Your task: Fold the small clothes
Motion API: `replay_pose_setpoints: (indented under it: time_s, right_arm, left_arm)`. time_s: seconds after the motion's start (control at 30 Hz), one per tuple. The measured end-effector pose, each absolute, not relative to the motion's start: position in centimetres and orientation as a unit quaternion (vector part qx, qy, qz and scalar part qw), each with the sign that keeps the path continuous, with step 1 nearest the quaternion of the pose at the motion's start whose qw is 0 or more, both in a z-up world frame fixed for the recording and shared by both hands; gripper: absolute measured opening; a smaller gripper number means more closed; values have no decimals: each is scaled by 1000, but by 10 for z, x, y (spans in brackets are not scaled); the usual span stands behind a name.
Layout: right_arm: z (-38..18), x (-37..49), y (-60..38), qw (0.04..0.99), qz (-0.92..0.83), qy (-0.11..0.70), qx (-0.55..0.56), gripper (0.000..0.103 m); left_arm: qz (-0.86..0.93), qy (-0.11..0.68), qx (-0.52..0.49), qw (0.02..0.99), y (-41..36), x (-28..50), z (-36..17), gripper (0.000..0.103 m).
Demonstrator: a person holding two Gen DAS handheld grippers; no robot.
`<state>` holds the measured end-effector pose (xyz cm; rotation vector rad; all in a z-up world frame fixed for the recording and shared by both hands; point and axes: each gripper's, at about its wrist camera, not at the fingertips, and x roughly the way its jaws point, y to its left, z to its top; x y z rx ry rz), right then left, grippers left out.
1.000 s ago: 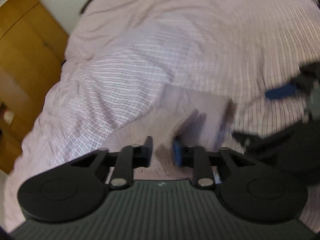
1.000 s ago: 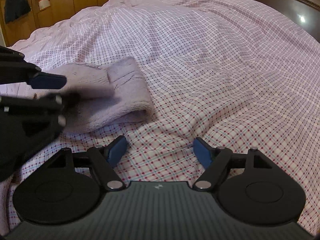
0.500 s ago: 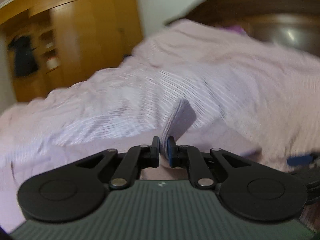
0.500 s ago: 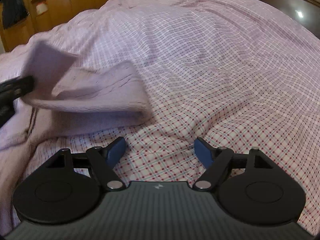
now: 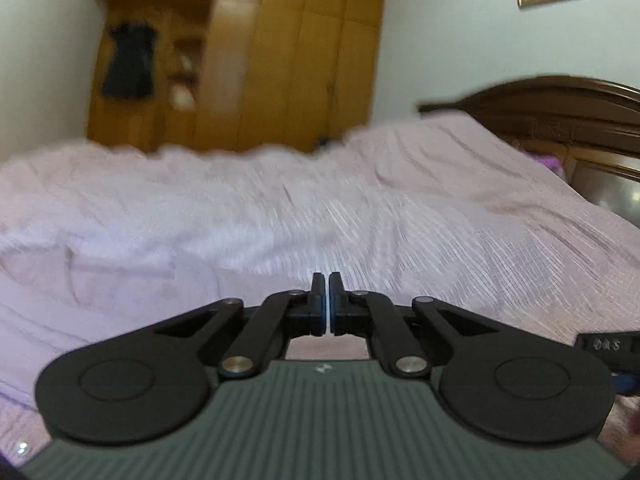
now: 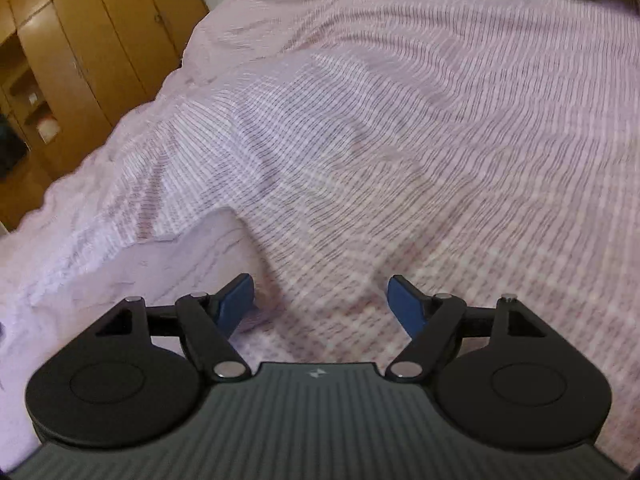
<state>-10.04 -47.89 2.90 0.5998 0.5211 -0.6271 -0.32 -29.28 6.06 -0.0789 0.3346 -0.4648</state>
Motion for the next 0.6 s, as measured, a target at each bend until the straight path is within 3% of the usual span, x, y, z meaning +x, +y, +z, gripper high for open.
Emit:
replay_pose_setpoints:
  time_s: [0.1,0.13,0.17,0.2,0.23,0.4,0.5,0.6]
  right_arm:
    - [30,-98,-476,871,-302,248,298,81]
    - [30,-96,-475,871,-301,248,298,81]
    - [30,-94,-474,871,-300,250,298,81]
    - [29,-92,-473,871,-300,251,298,81]
    - [29,-90,-472,870,-301,252,298,81]
    - [30,-85,-470,871,-289,257,303,81]
    - [30,-86,-470,871,-280,258,310,81]
    - [31,-93,-472,871,-273,254,321,81]
  left_arm:
    - [-293,279,-65,912,-283,22,57,7]
    - [-290,295,-71,908,-279,24,57,24]
    - [-282,304,-75,907,-275,22,57,54]
    - [-275,312,-80,906,-271,20,56,65]
    - [-276,323,-86,901,-267,17,54,69]
    - [-295,407,-140,853,-264,15,31,68]
    - [-304,384,-157,858,-267,17,19,67]
    - [-300,369,-179,861,-266,24,8,52]
